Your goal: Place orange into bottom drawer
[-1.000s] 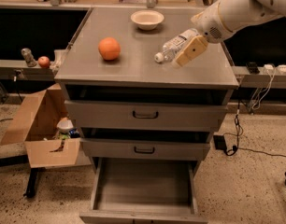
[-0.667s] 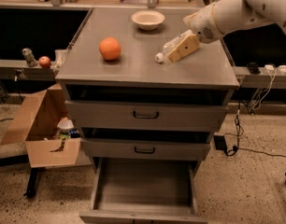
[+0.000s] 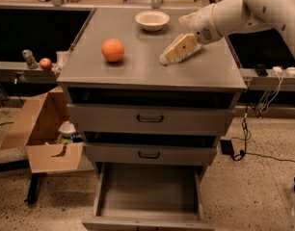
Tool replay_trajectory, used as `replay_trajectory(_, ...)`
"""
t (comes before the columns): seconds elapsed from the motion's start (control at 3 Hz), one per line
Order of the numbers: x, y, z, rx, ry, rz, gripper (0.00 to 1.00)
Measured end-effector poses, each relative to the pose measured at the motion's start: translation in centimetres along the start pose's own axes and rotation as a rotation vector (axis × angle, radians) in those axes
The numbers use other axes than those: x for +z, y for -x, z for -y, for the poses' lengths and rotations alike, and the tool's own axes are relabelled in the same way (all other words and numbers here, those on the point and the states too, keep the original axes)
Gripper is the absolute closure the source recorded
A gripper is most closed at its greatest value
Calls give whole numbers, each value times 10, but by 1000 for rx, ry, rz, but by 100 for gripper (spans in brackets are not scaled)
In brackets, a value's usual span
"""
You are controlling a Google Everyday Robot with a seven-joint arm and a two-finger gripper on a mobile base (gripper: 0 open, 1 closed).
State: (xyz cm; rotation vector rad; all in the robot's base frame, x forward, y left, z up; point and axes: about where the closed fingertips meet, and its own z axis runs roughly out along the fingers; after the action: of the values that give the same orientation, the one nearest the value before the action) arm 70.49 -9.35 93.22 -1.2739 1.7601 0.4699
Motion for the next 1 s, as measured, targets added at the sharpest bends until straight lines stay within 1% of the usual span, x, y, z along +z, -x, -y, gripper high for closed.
replay_trajectory(0.33,12,7,0,8,7,22,0)
replay_trajectory(0.67,37,25,-1,8,30,64,0)
replay_trajectory(1.0,65,36,-4,15,53,102,0)
